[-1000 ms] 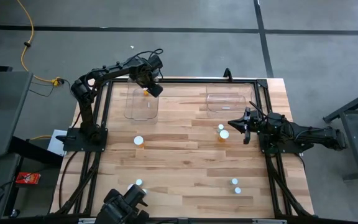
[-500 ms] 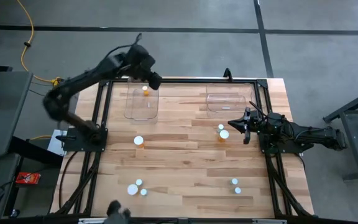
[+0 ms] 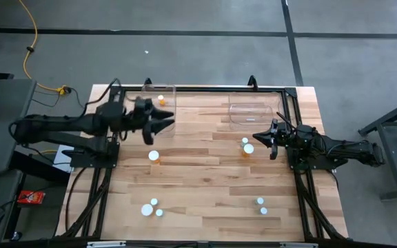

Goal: Pick and place medicine bottles into bin by pill shape (circle, oval)
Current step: Put the large orange pill bottle into the right transparent bin

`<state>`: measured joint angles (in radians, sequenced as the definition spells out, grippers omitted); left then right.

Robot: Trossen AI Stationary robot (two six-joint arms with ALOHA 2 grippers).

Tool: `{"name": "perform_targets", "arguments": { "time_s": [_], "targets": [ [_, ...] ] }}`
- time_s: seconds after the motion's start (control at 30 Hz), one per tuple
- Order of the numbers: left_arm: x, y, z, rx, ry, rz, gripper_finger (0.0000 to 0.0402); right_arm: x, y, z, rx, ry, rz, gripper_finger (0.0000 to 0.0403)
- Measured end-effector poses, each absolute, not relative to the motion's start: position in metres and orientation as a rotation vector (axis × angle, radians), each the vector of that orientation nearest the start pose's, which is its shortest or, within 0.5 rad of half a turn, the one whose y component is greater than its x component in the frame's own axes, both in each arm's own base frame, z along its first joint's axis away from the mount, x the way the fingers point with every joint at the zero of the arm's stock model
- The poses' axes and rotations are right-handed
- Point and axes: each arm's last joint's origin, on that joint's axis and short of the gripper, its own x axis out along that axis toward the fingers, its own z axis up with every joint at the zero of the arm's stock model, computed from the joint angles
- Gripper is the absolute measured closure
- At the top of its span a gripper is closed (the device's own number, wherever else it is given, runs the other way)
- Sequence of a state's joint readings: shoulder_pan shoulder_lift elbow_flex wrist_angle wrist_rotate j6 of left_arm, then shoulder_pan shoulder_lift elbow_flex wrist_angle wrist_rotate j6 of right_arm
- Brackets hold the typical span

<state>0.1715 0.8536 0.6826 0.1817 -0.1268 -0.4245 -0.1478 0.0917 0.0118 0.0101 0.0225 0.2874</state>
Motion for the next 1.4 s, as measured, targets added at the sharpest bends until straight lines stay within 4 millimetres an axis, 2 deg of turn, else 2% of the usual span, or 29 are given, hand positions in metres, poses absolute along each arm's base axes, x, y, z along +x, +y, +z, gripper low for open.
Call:
{"name": "perform_targets", "arguments": {
  "time_s": [0.17,0.27,0.47,0.57,0.67,0.73,0.87,1.0,1.23,1.4],
  "targets": [
    [0.180,0.024,0.310,-0.447,-0.091,0.335,0.0239,0.102,-0.016,0.164,0.329,0.008,-0.175,0.0402],
    [0.178,0.021,0.311,-0.426,-0.092,0.309,0.0238,0.101,-0.016,0.175,0.527,-0.121,-0.153,0.0402],
    [0.177,0.019,0.312,-0.338,-0.072,0.266,0.0238,0.096,-0.019,0.198,0.755,-0.425,-0.186,0.0402],
    [0.177,0.019,0.312,-0.313,-0.068,0.265,0.0238,0.091,-0.017,0.215,0.736,-0.572,-0.093,0.0402],
    [0.177,0.019,0.312,-0.313,-0.068,0.266,0.0238,0.092,-0.012,0.242,0.644,-0.579,-0.043,0.0402],
    [0.177,0.019,0.312,-0.311,-0.068,0.266,0.0238,0.099,-0.010,0.260,0.584,-0.504,-0.056,0.0402],
    [0.177,0.019,0.312,-0.311,-0.067,0.265,0.0238,0.124,-0.004,0.290,0.483,-0.235,-0.104,0.0402],
    [0.177,0.019,0.312,-0.310,-0.065,0.264,0.0238,0.148,0.000,0.310,0.437,0.057,-0.151,0.0402],
    [0.177,0.019,0.310,-0.310,-0.045,0.239,0.0238,0.171,0.004,0.326,0.452,0.492,-0.288,0.0402],
    [0.178,0.018,0.308,-0.333,-0.026,0.236,0.0238,0.178,0.011,0.327,0.473,0.698,-0.423,0.0402]
  ]
}}
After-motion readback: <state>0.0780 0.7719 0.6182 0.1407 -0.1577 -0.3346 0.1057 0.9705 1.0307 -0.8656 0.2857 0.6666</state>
